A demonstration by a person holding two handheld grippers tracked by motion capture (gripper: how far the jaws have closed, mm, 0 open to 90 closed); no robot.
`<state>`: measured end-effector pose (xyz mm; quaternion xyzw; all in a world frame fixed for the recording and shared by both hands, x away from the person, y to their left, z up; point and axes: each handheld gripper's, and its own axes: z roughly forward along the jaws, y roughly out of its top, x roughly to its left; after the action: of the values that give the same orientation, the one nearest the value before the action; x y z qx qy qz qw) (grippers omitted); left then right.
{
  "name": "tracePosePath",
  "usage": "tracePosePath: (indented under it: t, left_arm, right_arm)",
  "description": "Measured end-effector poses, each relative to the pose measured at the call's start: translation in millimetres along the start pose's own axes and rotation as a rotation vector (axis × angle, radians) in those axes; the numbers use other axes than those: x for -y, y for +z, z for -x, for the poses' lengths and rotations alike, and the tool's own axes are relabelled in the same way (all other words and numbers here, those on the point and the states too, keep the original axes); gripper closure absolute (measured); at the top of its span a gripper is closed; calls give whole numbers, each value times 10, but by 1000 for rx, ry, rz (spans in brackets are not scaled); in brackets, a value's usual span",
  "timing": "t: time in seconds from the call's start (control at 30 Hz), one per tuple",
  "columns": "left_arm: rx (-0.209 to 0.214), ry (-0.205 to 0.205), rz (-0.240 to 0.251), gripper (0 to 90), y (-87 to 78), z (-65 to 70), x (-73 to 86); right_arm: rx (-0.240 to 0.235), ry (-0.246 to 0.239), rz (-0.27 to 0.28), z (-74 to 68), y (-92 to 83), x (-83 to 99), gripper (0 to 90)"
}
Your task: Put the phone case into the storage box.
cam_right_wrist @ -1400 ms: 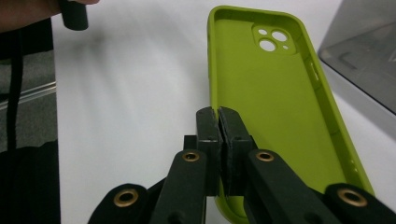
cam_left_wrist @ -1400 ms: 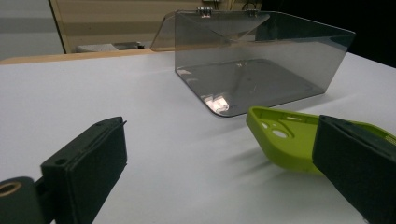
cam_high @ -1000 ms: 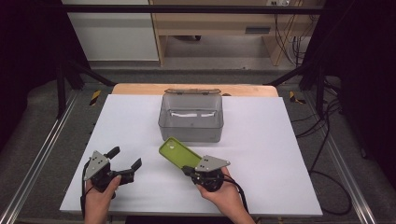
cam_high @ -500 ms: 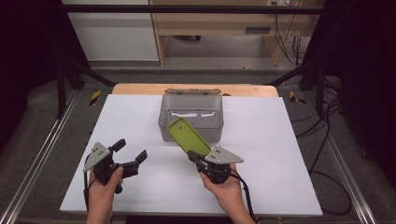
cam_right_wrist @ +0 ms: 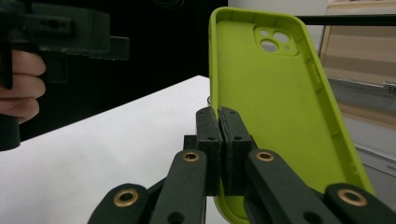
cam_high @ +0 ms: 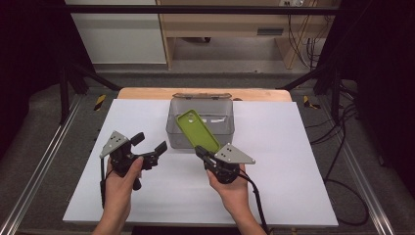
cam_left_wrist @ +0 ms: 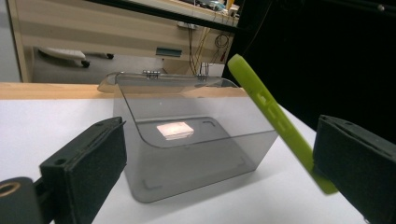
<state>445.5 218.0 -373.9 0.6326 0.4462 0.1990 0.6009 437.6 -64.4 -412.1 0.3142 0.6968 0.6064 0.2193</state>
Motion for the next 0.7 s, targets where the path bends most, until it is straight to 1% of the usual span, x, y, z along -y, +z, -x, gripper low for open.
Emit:
tracePosePath:
  t: [0.1,0.23,0.3,0.33,0.37,0.43,0.53,0.6,0.7]
  left_arm:
    - [3,-29,0,40,49,15,-42]
    - [20,-65,11,71,97,37,-54]
    - [12,-64,12,89,129,55,-53]
    - [13,-59,13,102,146,66,-52]
    - [17,-64,12,106,165,78,-50]
    - [29,-80,11,122,206,95,-43]
    - [35,-103,2,134,258,111,-43]
    - [38,-106,9,156,274,130,-55]
    - [41,-98,13,171,289,156,-71]
  right_arm:
    - [13,2,8,-22,17,5,880]
    - [33,-1,24,-58,36,-2,880]
    - [41,3,33,-78,46,-5,880]
    - [42,6,35,-89,53,-6,880]
    - [41,5,39,-101,61,-7,880]
    - [43,0,45,-131,75,-8,880]
    - [43,-6,49,-172,96,-6,880]
    - [40,-4,51,-198,109,-3,880]
    - [35,-11,51,-233,121,5,880]
